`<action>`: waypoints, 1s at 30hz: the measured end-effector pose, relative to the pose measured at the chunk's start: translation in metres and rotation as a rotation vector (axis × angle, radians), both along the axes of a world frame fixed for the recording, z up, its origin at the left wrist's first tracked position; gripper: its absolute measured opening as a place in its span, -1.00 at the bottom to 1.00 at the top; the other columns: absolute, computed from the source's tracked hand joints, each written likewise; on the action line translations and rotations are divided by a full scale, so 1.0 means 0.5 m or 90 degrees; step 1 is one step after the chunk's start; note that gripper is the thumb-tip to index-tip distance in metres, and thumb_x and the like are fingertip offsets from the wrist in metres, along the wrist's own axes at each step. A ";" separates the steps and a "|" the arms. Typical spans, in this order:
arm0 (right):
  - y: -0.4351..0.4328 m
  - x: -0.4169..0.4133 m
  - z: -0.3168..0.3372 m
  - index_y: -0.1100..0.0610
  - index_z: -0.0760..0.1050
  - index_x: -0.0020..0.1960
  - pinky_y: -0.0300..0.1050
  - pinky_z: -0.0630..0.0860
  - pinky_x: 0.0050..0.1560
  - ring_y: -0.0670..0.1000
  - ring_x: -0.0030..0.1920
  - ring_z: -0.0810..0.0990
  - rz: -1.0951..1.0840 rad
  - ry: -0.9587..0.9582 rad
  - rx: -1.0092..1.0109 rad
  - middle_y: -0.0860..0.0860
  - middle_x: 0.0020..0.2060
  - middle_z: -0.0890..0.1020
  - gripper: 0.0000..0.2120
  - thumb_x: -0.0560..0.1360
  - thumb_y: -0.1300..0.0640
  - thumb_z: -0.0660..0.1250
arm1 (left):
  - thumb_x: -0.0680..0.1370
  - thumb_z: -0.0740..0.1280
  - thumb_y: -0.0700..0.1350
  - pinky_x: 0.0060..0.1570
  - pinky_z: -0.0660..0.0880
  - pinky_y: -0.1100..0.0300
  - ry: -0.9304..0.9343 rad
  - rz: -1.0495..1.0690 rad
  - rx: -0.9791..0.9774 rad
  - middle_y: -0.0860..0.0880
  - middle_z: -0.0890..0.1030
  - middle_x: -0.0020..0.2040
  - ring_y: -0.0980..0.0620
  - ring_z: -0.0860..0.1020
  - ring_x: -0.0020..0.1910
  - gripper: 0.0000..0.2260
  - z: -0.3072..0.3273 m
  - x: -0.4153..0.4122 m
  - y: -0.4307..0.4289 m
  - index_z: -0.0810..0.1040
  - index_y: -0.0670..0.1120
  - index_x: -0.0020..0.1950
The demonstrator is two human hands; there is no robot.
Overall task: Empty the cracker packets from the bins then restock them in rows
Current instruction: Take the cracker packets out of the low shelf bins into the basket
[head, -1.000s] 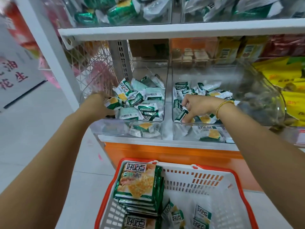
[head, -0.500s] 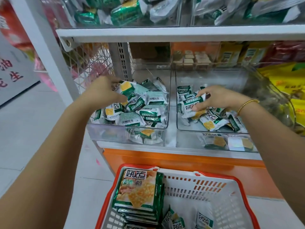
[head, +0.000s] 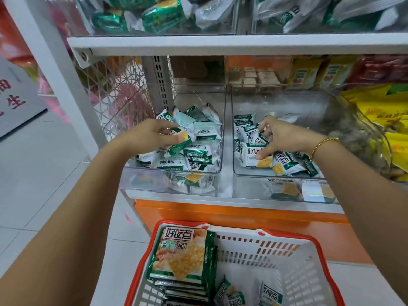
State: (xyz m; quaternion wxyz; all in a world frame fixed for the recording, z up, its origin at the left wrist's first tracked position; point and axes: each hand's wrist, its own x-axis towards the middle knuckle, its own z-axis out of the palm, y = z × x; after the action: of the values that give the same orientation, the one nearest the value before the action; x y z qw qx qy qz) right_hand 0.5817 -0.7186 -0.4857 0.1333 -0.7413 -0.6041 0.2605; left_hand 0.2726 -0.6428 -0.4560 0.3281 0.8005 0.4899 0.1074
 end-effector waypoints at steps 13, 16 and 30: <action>-0.027 -0.037 0.023 0.06 0.35 0.34 -0.14 0.37 -0.19 0.06 0.01 0.45 0.109 -0.245 -0.009 0.07 0.10 0.52 -0.28 0.29 -0.05 0.58 | 0.22 0.50 0.23 0.43 0.23 -0.01 0.098 -0.004 -0.069 -0.11 0.27 0.50 -0.10 0.30 0.45 -0.01 -0.020 0.011 -0.004 0.18 -0.09 0.53; -0.037 -0.033 0.035 0.04 0.37 0.32 -0.11 0.39 -0.12 0.05 0.03 0.46 0.090 -0.213 0.070 0.07 0.15 0.53 -0.29 0.27 -0.10 0.57 | 0.28 0.52 0.13 0.40 0.27 0.03 0.057 0.005 -0.085 -0.13 0.32 0.47 -0.09 0.34 0.41 -0.10 -0.021 0.011 -0.002 0.23 -0.13 0.51; -0.151 -0.047 0.135 -0.03 0.44 0.15 -0.20 0.40 -0.26 -0.17 -0.16 0.50 0.009 -0.095 0.213 -0.11 -0.05 0.58 -0.41 0.22 -0.15 0.57 | 0.37 0.54 -0.06 0.25 0.31 0.08 0.009 0.002 -0.053 -0.17 0.29 0.46 -0.13 0.33 0.40 -0.15 -0.017 0.046 -0.038 0.13 -0.01 0.53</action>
State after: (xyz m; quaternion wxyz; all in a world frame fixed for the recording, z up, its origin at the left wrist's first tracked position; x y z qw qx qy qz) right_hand 0.5582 -0.7939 -0.4180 0.2076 -0.7220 -0.6522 0.1019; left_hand 0.2954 -0.6618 -0.4646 0.3575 0.7862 0.4975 0.0813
